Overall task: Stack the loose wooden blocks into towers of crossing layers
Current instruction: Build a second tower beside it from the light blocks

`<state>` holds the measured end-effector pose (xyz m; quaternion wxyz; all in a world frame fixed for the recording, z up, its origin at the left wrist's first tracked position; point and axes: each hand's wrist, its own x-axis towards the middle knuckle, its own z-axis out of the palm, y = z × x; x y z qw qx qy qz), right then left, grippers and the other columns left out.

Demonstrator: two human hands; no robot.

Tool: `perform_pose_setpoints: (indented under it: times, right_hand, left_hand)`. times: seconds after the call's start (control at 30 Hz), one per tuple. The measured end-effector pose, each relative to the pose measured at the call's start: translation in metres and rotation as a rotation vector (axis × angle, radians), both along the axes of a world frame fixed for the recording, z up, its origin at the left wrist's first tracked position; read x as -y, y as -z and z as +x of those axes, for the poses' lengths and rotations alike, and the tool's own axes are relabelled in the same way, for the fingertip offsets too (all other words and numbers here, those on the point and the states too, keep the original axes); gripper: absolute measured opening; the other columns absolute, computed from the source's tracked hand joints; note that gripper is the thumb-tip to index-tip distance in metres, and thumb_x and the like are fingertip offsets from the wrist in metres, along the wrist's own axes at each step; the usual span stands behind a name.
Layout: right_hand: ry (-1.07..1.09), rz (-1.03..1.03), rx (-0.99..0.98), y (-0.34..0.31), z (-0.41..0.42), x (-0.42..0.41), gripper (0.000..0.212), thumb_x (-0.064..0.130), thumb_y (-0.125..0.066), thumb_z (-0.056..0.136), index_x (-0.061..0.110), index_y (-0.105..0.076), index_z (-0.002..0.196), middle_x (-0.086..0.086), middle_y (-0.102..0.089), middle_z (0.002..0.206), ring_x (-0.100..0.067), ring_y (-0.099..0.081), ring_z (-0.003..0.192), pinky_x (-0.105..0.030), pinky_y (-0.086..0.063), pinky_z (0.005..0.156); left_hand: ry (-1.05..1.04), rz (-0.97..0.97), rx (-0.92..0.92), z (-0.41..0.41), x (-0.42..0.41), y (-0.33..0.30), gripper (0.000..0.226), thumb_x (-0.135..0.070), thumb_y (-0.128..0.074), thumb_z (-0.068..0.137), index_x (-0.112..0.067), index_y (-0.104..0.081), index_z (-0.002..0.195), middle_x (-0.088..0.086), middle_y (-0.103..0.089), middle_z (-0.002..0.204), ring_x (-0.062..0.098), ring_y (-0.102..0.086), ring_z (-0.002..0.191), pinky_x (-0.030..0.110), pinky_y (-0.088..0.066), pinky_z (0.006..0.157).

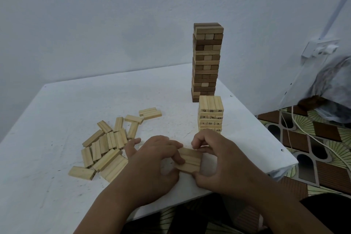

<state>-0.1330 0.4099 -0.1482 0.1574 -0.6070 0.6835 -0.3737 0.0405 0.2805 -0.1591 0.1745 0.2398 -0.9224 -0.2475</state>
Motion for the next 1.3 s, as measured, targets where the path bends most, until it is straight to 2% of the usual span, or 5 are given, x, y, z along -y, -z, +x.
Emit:
perform_pose_setpoints:
  times: [0.43,0.63,0.77,0.9,1.3]
  right_hand:
    - [0.045,0.078,-0.048,0.000,-0.009,-0.005,0.060,0.051,-0.079,0.062,0.047,-0.043,0.110,0.022,-0.056,0.106,-0.002,-0.052,0.105,-0.021,-0.048,0.085]
    - [0.157,-0.136,-0.014,-0.018,-0.009,-0.012,0.050,0.039,-0.081,0.062,0.036,-0.054,0.104,0.016,-0.055,0.092,-0.005,-0.053,0.088,-0.011,-0.041,0.069]
    - [0.191,-0.278,0.122,-0.031,-0.010,-0.010,0.052,0.026,-0.079,0.067,0.042,-0.049,0.106,0.011,-0.062,0.095,-0.009,-0.057,0.088,-0.009,-0.042,0.068]
    - [0.239,-0.343,0.156,-0.036,-0.018,-0.002,0.056,0.005,-0.081,0.075,0.026,-0.051,0.118,0.031,-0.056,0.105,-0.003,-0.056,0.097,-0.006,-0.042,0.070]
    - [0.370,-0.328,0.247,-0.032,-0.053,0.017,0.047,0.012,-0.072,0.085,0.030,-0.043,0.116,0.034,-0.058,0.120,-0.002,-0.052,0.110,-0.004,-0.041,0.079]
  left_hand:
    - [0.030,0.023,-0.028,0.002,-0.003,-0.008,0.024,-0.045,-0.061,0.070,-0.043,-0.060,0.093,-0.032,-0.057,0.117,-0.001,-0.048,0.120,0.051,-0.019,0.108]
    - [-0.010,0.230,-0.268,-0.005,-0.005,-0.022,0.037,-0.022,-0.077,0.077,-0.032,-0.050,0.101,-0.020,-0.065,0.117,0.007,-0.059,0.116,0.025,-0.047,0.093]
    - [-0.053,0.362,-0.389,-0.017,-0.006,-0.036,0.044,-0.009,-0.077,0.080,-0.025,-0.045,0.105,-0.020,-0.067,0.118,0.002,-0.057,0.119,0.023,-0.044,0.096]
    - [-0.096,0.365,-0.448,-0.039,-0.009,-0.049,0.045,-0.020,-0.073,0.081,-0.033,-0.038,0.106,-0.028,-0.065,0.117,-0.012,-0.049,0.118,0.000,-0.034,0.091]
    - [-0.184,0.455,-0.458,-0.103,-0.005,-0.050,0.045,-0.022,-0.065,0.091,-0.040,-0.032,0.114,-0.027,-0.056,0.127,-0.015,-0.048,0.107,-0.005,-0.040,0.062]
